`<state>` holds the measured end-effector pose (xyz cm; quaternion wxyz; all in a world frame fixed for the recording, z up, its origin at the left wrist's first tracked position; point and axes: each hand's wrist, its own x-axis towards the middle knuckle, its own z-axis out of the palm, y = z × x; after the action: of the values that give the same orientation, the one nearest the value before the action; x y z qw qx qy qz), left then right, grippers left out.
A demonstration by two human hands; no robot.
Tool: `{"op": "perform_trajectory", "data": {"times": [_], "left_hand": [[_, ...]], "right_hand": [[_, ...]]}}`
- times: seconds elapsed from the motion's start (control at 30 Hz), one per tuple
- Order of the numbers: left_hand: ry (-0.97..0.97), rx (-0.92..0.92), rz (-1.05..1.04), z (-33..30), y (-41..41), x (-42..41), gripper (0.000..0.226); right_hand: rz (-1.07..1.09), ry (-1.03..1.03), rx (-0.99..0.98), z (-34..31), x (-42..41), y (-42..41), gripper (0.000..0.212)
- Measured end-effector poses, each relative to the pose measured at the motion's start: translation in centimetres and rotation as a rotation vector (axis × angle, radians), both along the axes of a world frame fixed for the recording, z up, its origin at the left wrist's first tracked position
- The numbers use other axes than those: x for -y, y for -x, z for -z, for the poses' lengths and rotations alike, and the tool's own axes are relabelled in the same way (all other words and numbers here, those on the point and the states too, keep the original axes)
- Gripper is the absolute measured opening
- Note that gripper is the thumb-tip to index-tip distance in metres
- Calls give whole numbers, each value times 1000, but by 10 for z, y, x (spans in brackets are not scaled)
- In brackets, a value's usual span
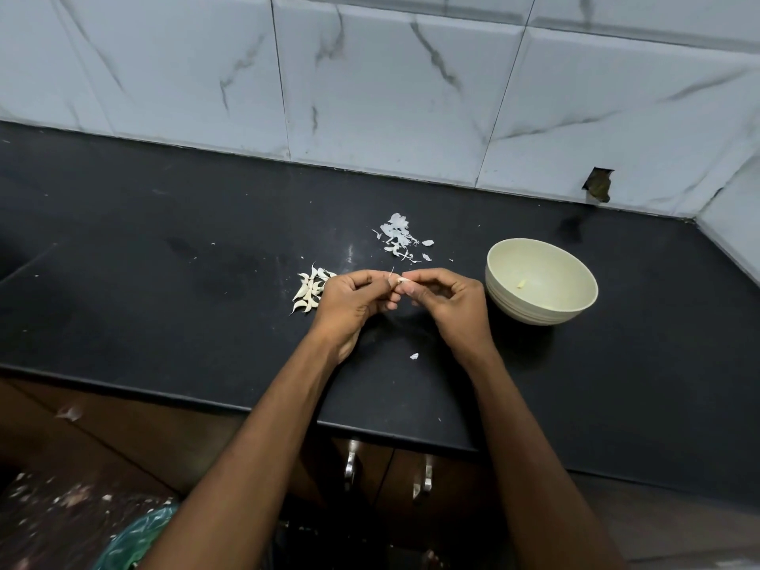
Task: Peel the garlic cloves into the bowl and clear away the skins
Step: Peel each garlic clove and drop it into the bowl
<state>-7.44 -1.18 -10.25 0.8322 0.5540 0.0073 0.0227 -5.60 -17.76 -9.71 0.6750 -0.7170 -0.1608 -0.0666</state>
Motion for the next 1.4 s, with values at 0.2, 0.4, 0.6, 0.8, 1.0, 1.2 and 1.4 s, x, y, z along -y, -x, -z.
{"op": "perform_trajectory", "data": {"times": [0.2, 0.4, 0.6, 0.8, 1.0, 1.2, 1.4], "left_hand": [[11, -18, 41, -1, -1, 0, 10], [-2, -10, 57, -1, 0, 1, 10], [14, -31, -83, 2, -4, 1, 11], [-52, 20, -136, 4, -4, 3, 12], [-260, 85, -251, 9, -3, 3, 11], [-304, 127, -290, 10, -3, 3, 13], [-194, 117, -224, 4, 2, 1, 11]], "right_hand": [[-24, 13, -31, 2, 2, -3, 7], [-7, -236, -170, 0, -5, -6, 6], [-88, -553, -346, -5, -10, -5, 11], [-65, -531, -388, -6, -7, -4, 16], [-36, -407, -345, -5, -10, -2, 15], [-52, -350, -318, -5, -11, 2, 14], [-55, -297, -272, -4, -12, 3, 11]]}}
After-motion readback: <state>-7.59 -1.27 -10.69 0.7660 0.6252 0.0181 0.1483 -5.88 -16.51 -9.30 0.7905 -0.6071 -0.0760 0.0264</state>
